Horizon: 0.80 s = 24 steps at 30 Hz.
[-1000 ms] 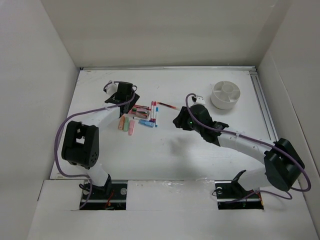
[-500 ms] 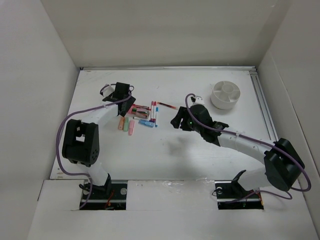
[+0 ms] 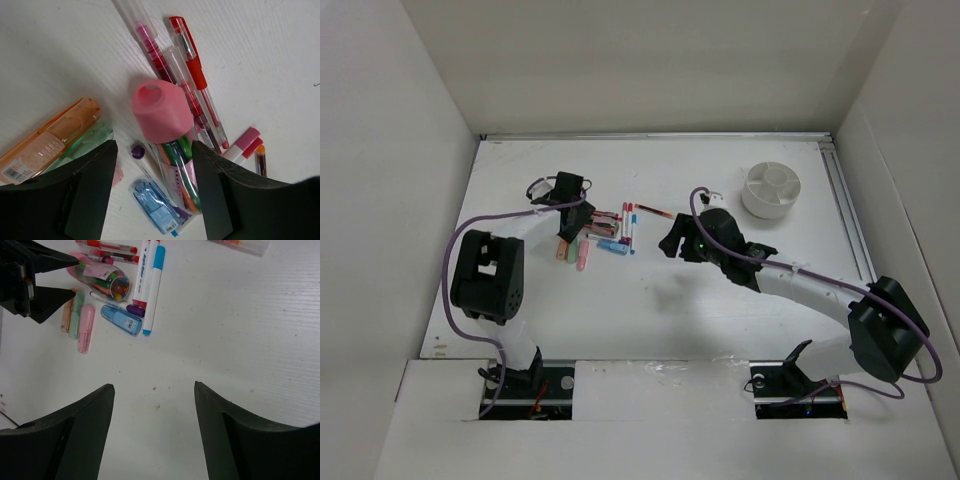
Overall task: Sort the stationery into containers
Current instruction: Pick up the stationery from the center of the board.
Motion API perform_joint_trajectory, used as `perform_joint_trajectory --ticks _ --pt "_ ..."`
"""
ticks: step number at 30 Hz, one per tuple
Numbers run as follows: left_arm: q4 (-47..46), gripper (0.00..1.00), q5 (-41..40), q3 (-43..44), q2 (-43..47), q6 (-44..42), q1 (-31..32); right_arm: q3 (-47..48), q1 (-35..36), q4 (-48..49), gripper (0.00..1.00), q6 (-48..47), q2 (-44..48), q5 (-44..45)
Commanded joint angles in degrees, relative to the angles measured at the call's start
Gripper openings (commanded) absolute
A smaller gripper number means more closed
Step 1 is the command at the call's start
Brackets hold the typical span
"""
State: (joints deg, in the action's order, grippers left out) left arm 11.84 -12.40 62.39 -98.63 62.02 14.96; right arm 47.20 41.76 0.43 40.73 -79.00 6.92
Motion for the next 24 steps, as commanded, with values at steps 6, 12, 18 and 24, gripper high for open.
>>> perform_joint_trajectory --ticks 6,12,18,24 --pt "-0.23 0.58 0.1 3.79 -3.06 -0.76 -0.02 3.07 0.78 1.6 0.72 -0.65 -0.28 -1.56" --pt "-0.94 0.57 0.63 4.41 -4.72 -0.76 -0.02 3.07 0.78 1.6 0.72 -0.65 -0.28 -2.08" --pt "-1.02 0.56 0.01 4.41 -6.31 -0.23 -0.02 3.07 1.31 1.6 0.72 -1.18 -0.8 -2.26" --pt "-1.55 0.29 1.06 5.2 -7.89 -0.23 -0.02 3.6 1.31 1.6 0.72 -1.18 -0.8 -2.26"
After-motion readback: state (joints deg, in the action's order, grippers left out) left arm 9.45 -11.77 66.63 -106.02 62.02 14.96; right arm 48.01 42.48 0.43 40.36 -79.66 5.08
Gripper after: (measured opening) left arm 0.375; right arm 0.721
